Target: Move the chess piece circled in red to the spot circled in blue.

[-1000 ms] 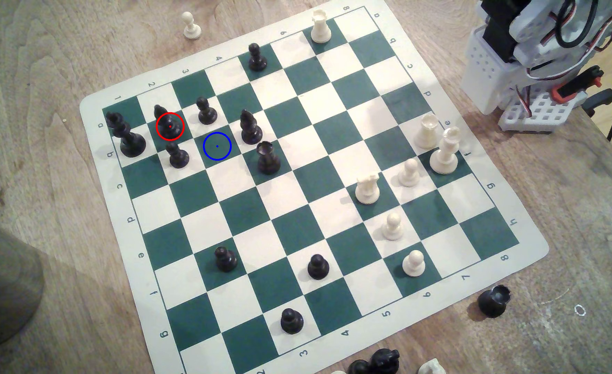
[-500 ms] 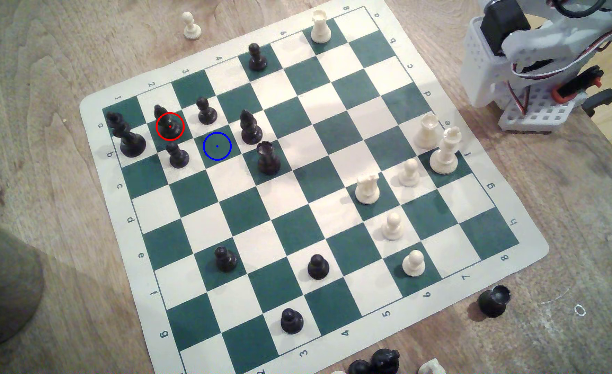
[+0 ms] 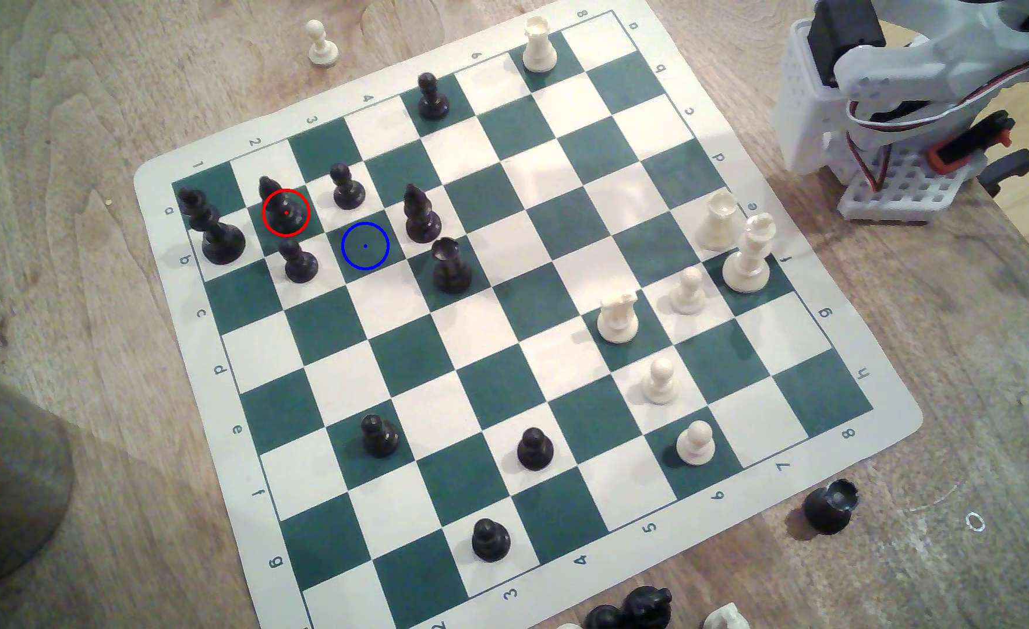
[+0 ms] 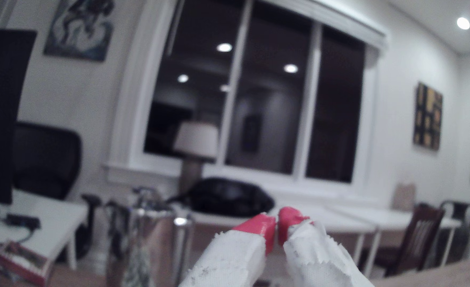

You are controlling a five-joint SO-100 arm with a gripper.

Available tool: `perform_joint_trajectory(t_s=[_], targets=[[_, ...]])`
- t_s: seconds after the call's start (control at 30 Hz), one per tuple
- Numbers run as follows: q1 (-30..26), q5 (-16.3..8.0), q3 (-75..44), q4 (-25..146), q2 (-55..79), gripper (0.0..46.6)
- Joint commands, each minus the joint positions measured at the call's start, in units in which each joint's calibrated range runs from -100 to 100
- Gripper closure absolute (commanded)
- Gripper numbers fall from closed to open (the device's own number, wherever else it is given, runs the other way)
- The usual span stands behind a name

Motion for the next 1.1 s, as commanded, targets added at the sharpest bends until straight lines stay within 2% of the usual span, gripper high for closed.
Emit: perform_joint_trajectory(t_s=[0.0,0.27,0.6,0.73,0.97,1.07], targets=[[-1.63,-2.44,-10.79,16.9,8.13,46.4],[-2.02,-6.35,-20.12,24.27,25.7,46.4],[1.97,-11.38,-42.88,27.63,60.68,46.4],[2.2,-12.94,-50.59,29.26,70.18,46.4],[0.56,-15.63,-60.56,34.59,80.63,45.8],[-0.06,-16.21,-63.28,36.23,83.85,42.7]])
